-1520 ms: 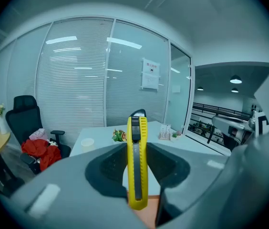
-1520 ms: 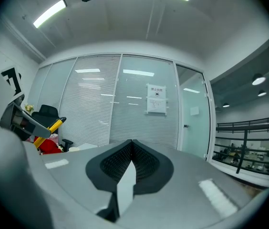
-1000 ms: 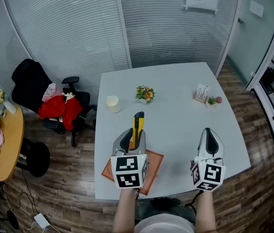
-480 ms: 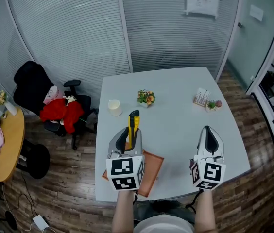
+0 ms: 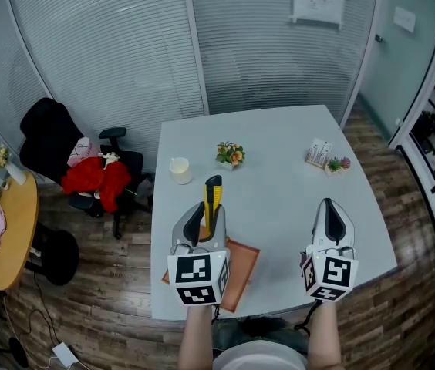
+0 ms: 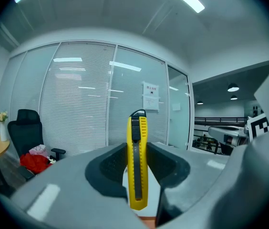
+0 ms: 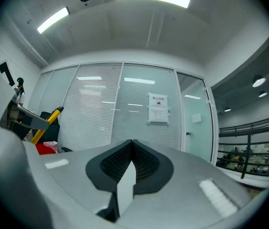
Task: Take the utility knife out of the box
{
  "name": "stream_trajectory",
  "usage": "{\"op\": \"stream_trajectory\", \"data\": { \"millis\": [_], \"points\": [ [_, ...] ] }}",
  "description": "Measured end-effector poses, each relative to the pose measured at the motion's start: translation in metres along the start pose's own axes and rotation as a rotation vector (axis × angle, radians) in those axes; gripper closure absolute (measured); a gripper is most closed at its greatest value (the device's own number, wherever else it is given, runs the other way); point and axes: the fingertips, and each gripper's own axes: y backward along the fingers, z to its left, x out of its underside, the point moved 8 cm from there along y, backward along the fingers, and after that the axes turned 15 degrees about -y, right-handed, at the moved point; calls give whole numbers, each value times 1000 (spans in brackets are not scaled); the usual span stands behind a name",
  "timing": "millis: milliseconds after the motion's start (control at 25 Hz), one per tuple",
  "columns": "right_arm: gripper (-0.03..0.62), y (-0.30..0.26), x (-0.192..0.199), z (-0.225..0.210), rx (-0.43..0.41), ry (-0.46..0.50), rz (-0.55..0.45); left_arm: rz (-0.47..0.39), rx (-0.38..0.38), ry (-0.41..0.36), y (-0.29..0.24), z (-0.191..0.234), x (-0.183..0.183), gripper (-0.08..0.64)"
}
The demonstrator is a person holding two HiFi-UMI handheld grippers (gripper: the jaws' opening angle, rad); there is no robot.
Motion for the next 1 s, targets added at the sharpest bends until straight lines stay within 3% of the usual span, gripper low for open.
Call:
{"op": "stream_trajectory", "data": {
  "millis": [1000],
  "points": [
    [566, 2, 2, 2, 9, 1, 13, 2, 4, 2, 5, 3, 4, 427]
  ]
}}
